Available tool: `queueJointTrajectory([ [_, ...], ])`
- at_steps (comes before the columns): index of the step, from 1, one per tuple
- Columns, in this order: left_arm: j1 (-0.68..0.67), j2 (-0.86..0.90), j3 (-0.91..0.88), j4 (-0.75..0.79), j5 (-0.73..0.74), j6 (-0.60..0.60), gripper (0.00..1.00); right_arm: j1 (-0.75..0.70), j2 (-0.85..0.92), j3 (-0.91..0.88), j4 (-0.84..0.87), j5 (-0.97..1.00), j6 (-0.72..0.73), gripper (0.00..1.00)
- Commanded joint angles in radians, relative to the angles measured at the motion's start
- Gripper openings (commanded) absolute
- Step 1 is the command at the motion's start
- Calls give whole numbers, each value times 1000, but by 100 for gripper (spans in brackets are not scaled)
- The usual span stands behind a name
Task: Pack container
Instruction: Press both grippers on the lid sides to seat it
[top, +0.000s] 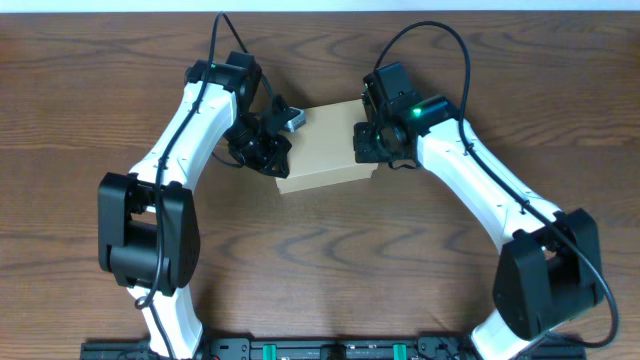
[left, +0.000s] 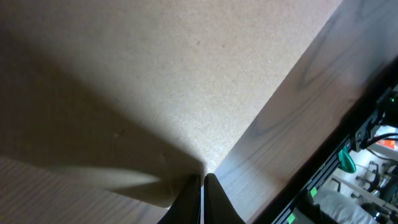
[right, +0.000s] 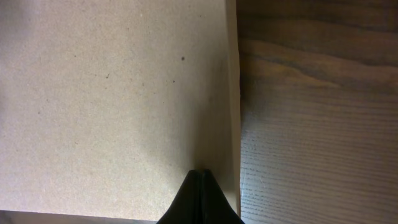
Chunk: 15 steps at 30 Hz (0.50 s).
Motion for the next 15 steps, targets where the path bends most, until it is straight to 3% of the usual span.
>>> queueJointTrajectory([
  [1,-6,32,-39,12,-103,-35,6,9,20,-32,-4,6,13,2],
  [15,11,-117,40,34,-110,-61,6,10,21,-60,-42,2,13,2],
])
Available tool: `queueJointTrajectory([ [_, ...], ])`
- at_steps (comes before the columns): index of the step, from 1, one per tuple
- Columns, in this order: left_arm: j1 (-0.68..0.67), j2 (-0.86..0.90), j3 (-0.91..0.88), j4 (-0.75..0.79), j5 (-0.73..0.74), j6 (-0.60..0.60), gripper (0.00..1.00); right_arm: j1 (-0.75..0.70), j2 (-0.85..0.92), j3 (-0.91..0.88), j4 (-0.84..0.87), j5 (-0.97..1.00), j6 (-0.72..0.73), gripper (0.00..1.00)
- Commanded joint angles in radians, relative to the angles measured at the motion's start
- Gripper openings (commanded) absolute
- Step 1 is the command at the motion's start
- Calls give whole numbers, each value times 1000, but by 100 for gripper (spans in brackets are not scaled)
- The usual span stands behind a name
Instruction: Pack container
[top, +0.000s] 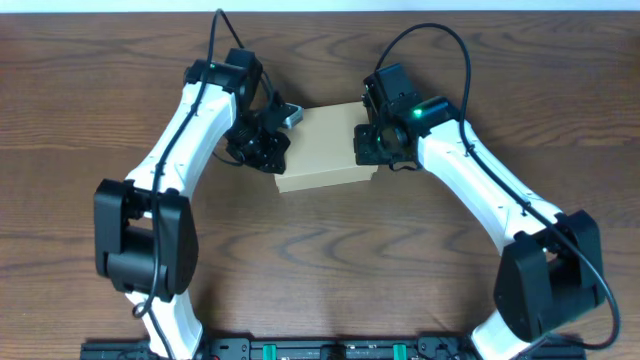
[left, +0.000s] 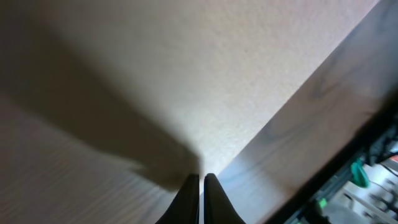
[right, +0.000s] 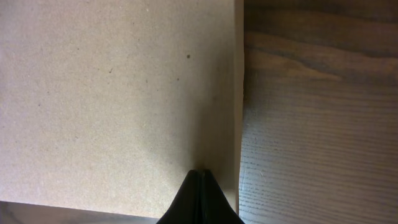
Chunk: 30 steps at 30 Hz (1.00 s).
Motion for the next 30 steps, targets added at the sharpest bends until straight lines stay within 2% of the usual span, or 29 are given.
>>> queueJointTrajectory([
  [1,19,-89,32,20,-40,-5,6,9,26,-50,-22,5,13,1],
  [7,79,-131,32,51,-39,-32,6,8,-69,24,-31,0,13,2],
  [15,218,-130,31,82,-39,-88,6,-45,-250,62,-47,119,21,2],
  [19,280,-129,19,119,-39,-121,6,-111,-231,29,-100,103,51,1],
  [23,317,-129,-15,151,-35,-129,6,-131,-168,-60,-82,71,96,2],
  [30,320,-129,-19,153,-35,-132,6,-118,-33,-144,80,-108,103,2],
])
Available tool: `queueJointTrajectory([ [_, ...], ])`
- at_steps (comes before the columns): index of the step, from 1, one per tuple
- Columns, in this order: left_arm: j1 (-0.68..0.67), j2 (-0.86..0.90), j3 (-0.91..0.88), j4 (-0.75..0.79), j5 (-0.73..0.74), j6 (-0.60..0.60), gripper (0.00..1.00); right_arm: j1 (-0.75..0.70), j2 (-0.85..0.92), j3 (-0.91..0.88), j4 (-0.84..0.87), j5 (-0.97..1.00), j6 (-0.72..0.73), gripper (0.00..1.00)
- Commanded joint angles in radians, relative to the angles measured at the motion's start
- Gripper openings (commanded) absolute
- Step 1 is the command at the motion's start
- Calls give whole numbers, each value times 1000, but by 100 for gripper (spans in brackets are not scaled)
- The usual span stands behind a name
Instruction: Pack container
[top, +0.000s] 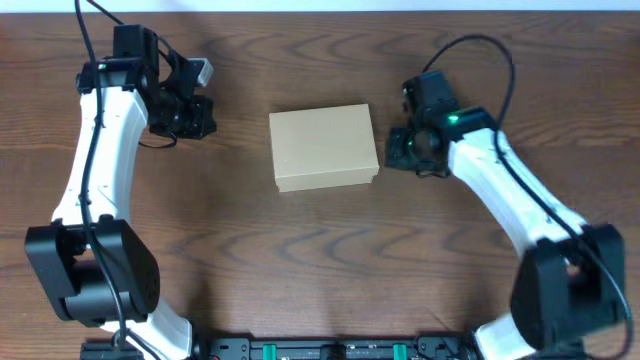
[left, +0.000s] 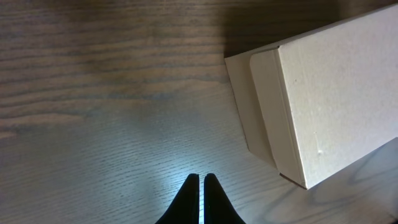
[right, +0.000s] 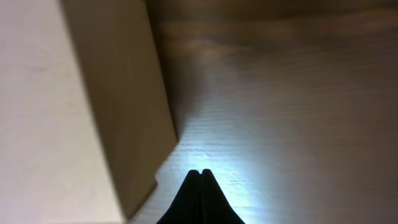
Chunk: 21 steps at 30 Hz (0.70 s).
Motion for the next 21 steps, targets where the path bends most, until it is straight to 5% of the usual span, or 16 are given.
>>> queueJointTrajectory([
  [1,2,0,-5,0,0,-16,6,22,48,-5,49,-99,22,2],
  [21,2,-24,-4,-9,33,-30,6,37,-10,52,-24,-25,21,2],
])
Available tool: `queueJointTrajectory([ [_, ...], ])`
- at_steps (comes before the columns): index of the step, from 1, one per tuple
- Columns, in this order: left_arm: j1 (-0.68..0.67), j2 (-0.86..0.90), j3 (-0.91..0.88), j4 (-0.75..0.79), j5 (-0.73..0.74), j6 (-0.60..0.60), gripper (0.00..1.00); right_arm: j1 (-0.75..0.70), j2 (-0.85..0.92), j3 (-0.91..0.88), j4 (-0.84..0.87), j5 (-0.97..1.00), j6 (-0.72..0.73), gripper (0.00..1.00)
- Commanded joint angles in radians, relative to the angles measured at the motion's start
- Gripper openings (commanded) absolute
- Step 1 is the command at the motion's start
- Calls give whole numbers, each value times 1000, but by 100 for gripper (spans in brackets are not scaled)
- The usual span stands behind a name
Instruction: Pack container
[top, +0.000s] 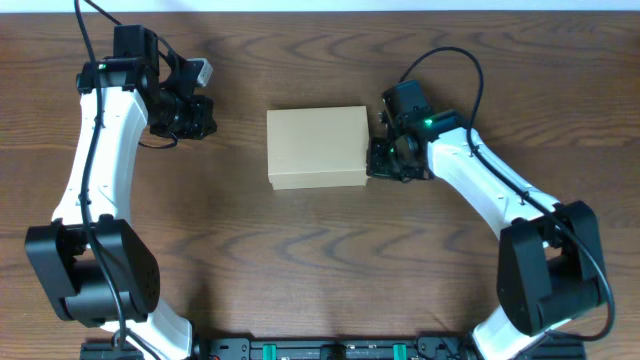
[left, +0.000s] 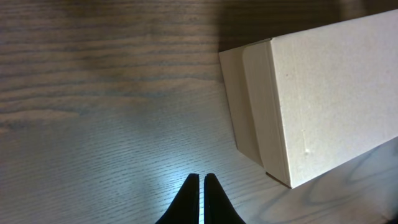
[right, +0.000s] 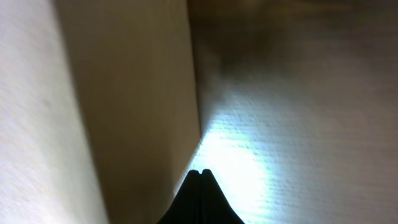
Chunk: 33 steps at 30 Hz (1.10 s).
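A closed tan cardboard box (top: 317, 147) lies lid-down-flat in the middle of the wooden table; its left end shows in the left wrist view (left: 311, 93), its right wall in the right wrist view (right: 130, 106). My left gripper (top: 205, 118) hangs shut and empty well to the left of the box, its tips (left: 202, 178) over bare wood. My right gripper (top: 376, 158) is shut and empty, low against the box's right side, its tips (right: 199, 173) at the wall's bottom edge.
The dark wood table (top: 320, 270) stretches around the box on every side. A black rail with green fittings (top: 330, 350) runs along the near edge. Cables loop above both arms.
My right gripper has moved left from a little off the box to its right wall. The box now sits a bit further left and squarer to the table. The left arm has not moved.
Both shut grippers rested on the box's lid, left at its left end, right at its right end. Later both were off the box, the left far to the left. Now the right is down against the box's right side, and the box sits squarer.
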Motion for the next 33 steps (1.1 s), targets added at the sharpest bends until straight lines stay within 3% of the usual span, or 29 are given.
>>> queueJointTrajectory([
  [1,2,-37,-4,-5,24,-14,6,-18,-97,68,-31,68,1,2],
  [6,2,-130,-4,-3,16,58,6,-32,-252,185,14,196,-123,2],
  [11,2,-256,-4,-8,15,100,6,-68,-340,297,69,204,-231,2],
  [17,2,-401,-4,-52,14,111,6,-79,-406,321,37,159,-230,2],
  [22,2,-515,-5,-145,-27,113,6,-75,-466,321,-91,139,-168,2],
  [25,-1,-613,-34,-251,90,126,6,-50,-531,312,-233,94,-146,2],
  [29,-1,-872,-182,-270,153,148,6,76,-708,239,-379,92,-130,2],
  [33,-1,-1102,-304,-332,158,146,6,217,-927,88,-384,137,-16,2],
])
